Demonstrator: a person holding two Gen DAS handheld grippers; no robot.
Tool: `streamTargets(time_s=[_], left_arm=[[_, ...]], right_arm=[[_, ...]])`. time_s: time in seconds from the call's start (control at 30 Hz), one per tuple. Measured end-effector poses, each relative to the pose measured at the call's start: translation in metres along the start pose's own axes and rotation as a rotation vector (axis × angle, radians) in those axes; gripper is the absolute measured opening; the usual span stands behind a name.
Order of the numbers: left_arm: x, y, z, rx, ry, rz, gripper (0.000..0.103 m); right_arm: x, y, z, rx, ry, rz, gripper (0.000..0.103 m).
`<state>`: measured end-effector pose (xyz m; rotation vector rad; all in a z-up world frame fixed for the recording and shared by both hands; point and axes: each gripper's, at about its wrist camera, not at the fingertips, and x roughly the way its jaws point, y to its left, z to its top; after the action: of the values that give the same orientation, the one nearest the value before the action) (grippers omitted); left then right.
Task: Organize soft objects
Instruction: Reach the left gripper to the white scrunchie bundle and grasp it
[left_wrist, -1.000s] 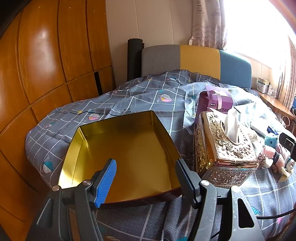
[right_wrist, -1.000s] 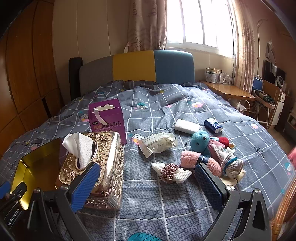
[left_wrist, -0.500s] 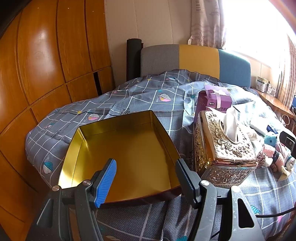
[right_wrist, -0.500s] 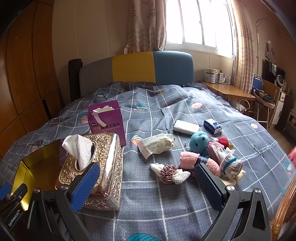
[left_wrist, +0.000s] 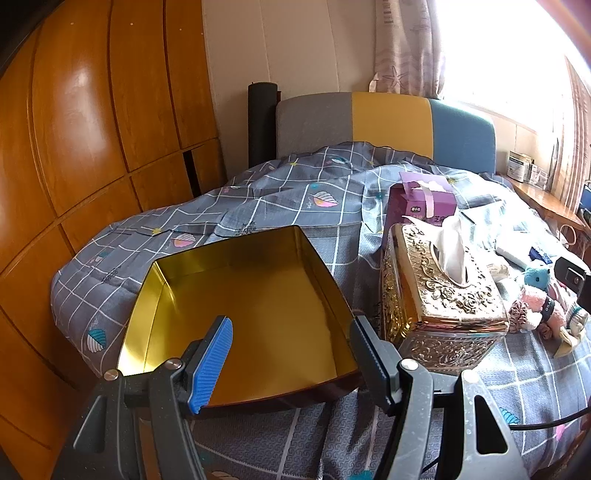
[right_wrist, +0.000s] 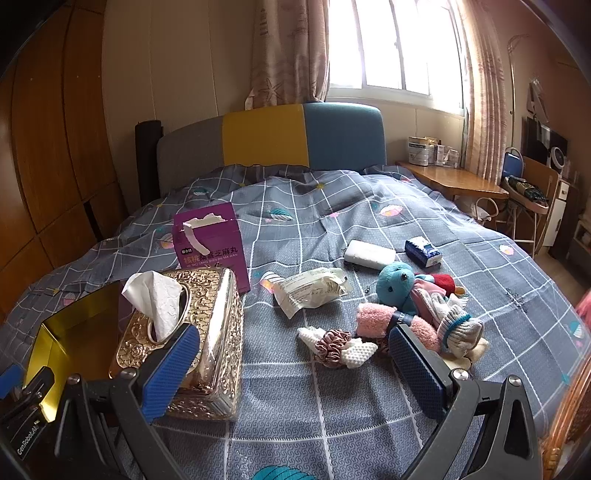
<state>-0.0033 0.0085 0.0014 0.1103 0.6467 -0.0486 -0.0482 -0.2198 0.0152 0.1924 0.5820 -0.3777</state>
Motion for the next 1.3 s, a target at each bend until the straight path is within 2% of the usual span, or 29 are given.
streamTargets(time_s=[0.23, 0.4, 0.5, 0.67, 0.73, 0.87, 1.0, 1.07, 1.1, 1.3], left_arm=[[-0.004, -0.008, 0.004, 0.032, -0.016, -0.032, 0.067], [-0.012, -0.021, 0.014, 0.086, -0.054, -0.086, 0.067], [-0.019, -0.034, 0.022, 0.132, -0.080, -0.152, 0.068], [-0.026, -0.064, 0.036, 0.184, -0.080, -0.320, 0.069], [-0.027, -0.080, 0.039, 0.217, -0.078, -0.368, 0.069], [-0.032, -0.118, 0.040, 0.308, -0.088, -0.418, 0.069], [-0.025, -0.150, 0.045, 0.358, -0.035, -0.501, 0.070], [-0.018, -0.162, 0.048, 0.351, 0.017, -0.570, 0.080], [-0.014, -0.170, 0.050, 0.338, 0.043, -0.605, 0.086], [0.007, -0.210, 0.051, 0.347, 0.142, -0.688, 0.092]], right_arm=[[0.001, -0.013, 0.006, 0.018, -0.006, 0.002, 0.103], [0.010, -0.045, 0.022, 0.063, -0.003, 0.000, 0.103], [0.015, -0.076, 0.035, 0.101, -0.021, -0.016, 0.103], [0.027, -0.136, 0.056, 0.191, -0.061, -0.017, 0.103], [0.042, -0.162, 0.060, 0.222, -0.035, -0.025, 0.103], [0.074, -0.210, 0.055, 0.287, 0.039, -0.080, 0.103], [0.088, -0.254, 0.040, 0.437, 0.080, -0.129, 0.103], [0.086, -0.269, 0.037, 0.518, 0.061, -0.127, 0.103], [0.085, -0.273, 0.036, 0.534, 0.062, -0.140, 0.103], [0.085, -0.282, 0.031, 0.601, 0.082, -0.119, 0.103]])
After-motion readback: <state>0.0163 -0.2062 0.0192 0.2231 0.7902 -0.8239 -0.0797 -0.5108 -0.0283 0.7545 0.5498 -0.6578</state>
